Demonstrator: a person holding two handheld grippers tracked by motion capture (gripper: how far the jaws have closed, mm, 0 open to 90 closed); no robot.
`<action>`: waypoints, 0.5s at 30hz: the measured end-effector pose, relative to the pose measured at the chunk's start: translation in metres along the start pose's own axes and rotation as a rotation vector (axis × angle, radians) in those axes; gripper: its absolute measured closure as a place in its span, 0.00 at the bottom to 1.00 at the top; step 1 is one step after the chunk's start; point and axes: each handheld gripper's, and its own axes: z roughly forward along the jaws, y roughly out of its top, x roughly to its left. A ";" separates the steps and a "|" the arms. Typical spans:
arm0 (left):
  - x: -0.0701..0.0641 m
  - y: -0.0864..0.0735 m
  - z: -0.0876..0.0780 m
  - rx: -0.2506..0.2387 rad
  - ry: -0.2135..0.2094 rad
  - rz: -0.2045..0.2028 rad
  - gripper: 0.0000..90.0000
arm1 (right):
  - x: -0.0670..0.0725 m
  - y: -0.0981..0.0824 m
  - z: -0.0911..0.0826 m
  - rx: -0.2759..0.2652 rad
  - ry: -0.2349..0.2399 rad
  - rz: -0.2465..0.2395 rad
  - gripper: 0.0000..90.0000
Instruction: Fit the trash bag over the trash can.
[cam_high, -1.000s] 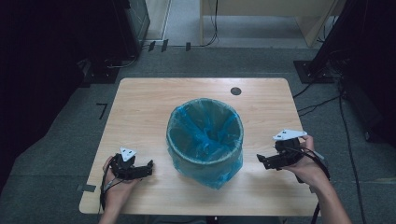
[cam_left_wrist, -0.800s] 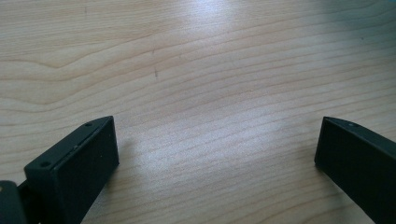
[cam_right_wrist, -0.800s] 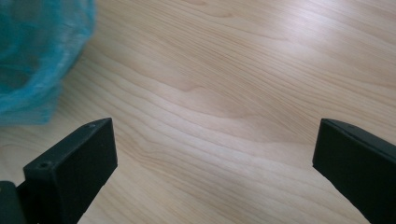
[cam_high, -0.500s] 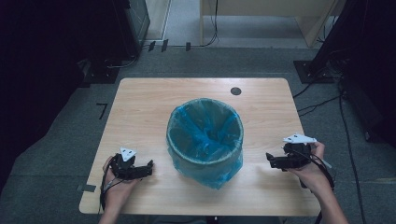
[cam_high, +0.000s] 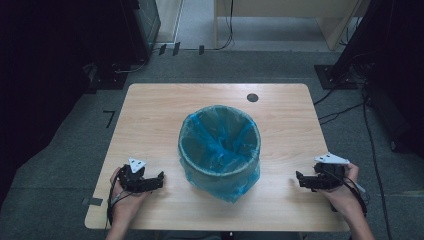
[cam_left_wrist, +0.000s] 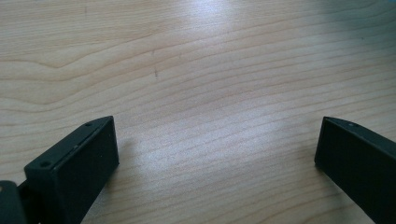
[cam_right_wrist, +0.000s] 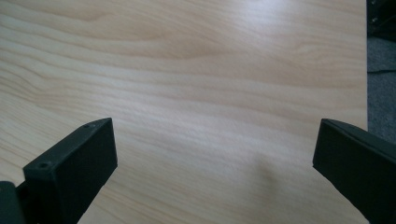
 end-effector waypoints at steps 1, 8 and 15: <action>0.000 0.000 0.000 0.000 0.000 0.000 0.00 | -0.003 -0.004 0.000 0.002 -0.004 0.008 0.00; 0.000 0.000 0.000 0.000 0.001 -0.001 0.00 | -0.014 -0.023 -0.001 0.021 -0.031 0.036 0.00; 0.000 0.000 0.000 0.000 0.002 -0.002 0.00 | -0.022 -0.038 -0.007 0.020 -0.036 0.058 0.00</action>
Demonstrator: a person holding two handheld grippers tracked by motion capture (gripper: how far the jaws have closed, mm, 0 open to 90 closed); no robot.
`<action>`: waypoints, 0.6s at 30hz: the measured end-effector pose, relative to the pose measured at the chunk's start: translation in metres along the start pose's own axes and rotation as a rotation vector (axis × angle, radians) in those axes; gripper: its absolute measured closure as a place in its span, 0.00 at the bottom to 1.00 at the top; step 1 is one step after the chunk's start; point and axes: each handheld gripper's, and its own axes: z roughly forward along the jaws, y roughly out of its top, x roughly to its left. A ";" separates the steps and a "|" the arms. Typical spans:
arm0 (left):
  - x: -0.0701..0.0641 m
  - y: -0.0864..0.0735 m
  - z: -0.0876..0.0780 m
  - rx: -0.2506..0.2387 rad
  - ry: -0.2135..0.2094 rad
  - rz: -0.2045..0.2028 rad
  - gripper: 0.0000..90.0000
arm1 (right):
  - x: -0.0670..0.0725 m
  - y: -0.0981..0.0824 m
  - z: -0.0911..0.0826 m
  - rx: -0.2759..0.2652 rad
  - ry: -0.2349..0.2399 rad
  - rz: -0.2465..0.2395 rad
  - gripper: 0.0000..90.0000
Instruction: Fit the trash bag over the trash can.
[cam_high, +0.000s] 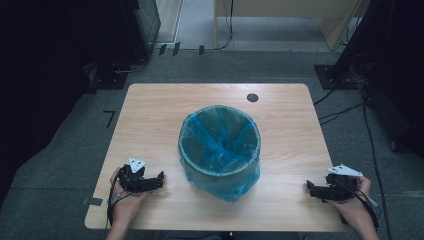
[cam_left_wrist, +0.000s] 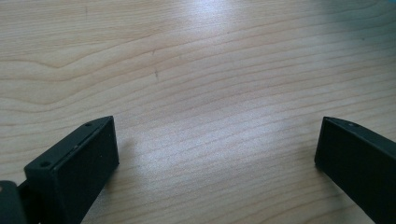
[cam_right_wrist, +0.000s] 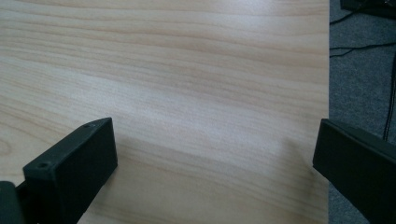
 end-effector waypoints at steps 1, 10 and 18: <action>0.000 0.000 0.000 -0.001 0.000 -0.001 0.00 | -0.001 -0.001 -0.001 -0.001 0.002 0.006 0.00; 0.000 0.000 0.000 -0.001 0.000 0.000 0.00 | -0.002 -0.018 -0.004 -0.081 0.003 0.074 0.00; 0.000 0.000 0.000 0.000 0.000 -0.001 0.00 | -0.002 -0.021 -0.005 -0.096 0.003 0.074 0.00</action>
